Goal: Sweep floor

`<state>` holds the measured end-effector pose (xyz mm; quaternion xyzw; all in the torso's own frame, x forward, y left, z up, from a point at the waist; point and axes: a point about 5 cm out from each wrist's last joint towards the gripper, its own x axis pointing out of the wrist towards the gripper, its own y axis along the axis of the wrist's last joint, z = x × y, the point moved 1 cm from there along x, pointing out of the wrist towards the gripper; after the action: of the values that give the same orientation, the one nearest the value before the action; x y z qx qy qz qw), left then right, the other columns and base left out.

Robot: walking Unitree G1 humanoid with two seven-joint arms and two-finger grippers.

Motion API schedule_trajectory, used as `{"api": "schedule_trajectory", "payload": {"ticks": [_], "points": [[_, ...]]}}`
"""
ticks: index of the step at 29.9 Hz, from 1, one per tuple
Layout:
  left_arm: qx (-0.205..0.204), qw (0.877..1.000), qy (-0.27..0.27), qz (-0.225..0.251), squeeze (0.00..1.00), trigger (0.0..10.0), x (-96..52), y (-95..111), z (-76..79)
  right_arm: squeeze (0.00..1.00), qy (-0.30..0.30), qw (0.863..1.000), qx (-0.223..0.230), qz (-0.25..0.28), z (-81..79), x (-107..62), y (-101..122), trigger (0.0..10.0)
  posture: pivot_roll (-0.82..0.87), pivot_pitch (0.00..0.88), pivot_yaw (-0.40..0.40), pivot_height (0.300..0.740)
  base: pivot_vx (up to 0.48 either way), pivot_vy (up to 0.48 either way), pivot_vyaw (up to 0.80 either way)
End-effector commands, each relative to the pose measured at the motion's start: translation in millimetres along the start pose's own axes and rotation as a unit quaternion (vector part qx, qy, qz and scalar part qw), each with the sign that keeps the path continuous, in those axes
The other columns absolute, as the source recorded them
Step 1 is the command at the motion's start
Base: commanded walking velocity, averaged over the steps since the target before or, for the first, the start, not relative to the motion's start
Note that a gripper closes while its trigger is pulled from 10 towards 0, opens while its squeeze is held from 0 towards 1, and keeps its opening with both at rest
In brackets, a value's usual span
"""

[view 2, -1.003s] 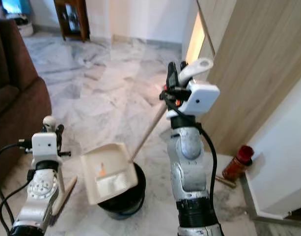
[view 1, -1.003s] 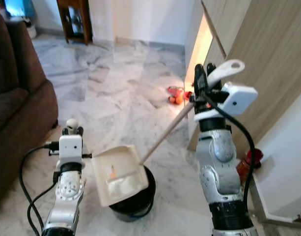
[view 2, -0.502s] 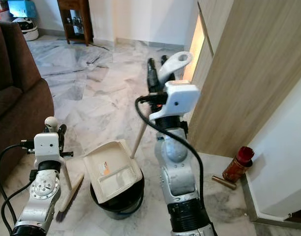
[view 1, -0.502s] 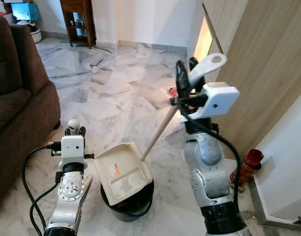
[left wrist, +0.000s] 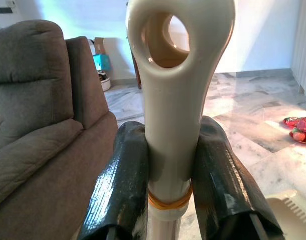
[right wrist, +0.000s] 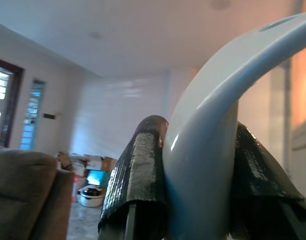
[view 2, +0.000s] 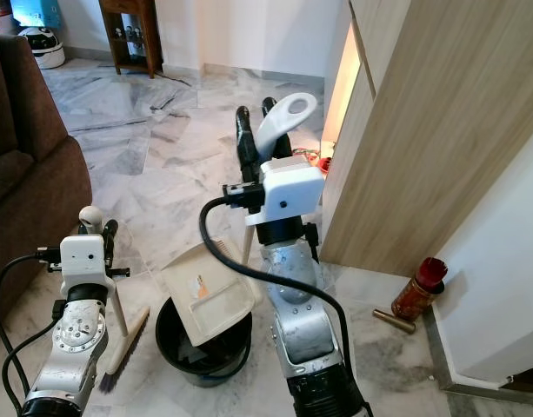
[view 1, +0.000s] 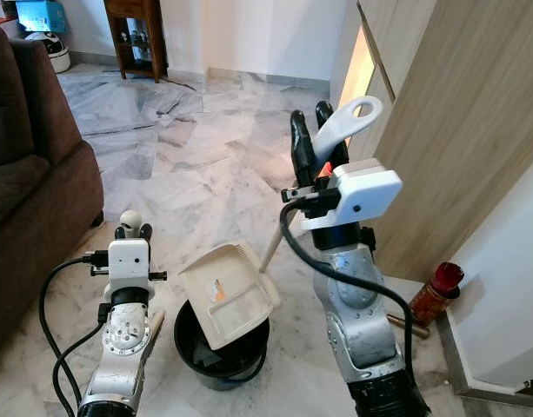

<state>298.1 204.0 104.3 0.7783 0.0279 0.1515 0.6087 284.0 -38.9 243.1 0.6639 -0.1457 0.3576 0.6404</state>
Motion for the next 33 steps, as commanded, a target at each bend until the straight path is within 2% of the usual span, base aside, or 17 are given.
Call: {"api": "schedule_trajectory", "payload": {"ticks": [1, 11, 13, 17, 21, 26, 33], "points": [[0.0, 1.0, -0.004, 0.031, 0.0, 10.0, 4.7, 13, 0.7, 0.0, 0.001, 0.999, 0.016, 0.05, -7.5, -0.8, 21, 10.0, 0.1, 0.0, -0.061, 0.74, 0.0, 0.0, 0.0], [0.0, 0.999, -0.009, 0.034, 0.0, 10.0, 5.4, 14, 2.1, 0.0, 0.033, 0.997, 0.023, 0.073, -27.9, -7.8, 29, 10.0, 0.1, 0.0, -0.053, 0.74, 0.0, 0.0, 0.0], [0.001, 0.999, -0.009, 0.034, 0.0, 10.0, 5.7, 14, 1.6, 0.0, 0.073, 0.993, -0.001, 0.092, -39.2, -11.3, 34, 10.0, 0.1, 0.0, -0.053, 0.74, 0.0, 0.0, 0.0], [0.001, 0.999, -0.009, 0.034, 0.0, 10.0, 6.0, 14, 2.2, 0.0, 0.077, 0.993, 0.007, 0.09, -42.0, -13.6, 34, 10.0, 0.1, 0.0, -0.053, 0.74, 0.0, 0.0, 0.0], [-0.001, 0.999, -0.008, 0.035, 0.0, 10.0, 6.3, 14, 2.3, 0.0, 0.115, 0.988, -0.003, 0.106, -53.2, -18.7, 39, 10.0, 0.1, 0.0, -0.056, 0.74, 0.0, 0.0, 0.0], [-0.002, 0.999, -0.008, 0.036, 0.0, 10.0, 5.6, 14, 2.8, 0.0, 0.119, 0.986, 0.005, 0.112, -57.4, -19.8, 42, 10.0, 0.1, 0.0, -0.06, 0.74, 0.0, 0.0, 0.0], [-0.002, 0.999, -0.006, 0.037, 0.0, 10.0, 5.7, 15, 2.3, 0.0, 0.142, 0.981, -0.008, 0.129, -63.8, -22.7, 46, 10.0, 0.1, 0.0, -0.064, 0.74, 0.0, 0.0, 0.0]]}}
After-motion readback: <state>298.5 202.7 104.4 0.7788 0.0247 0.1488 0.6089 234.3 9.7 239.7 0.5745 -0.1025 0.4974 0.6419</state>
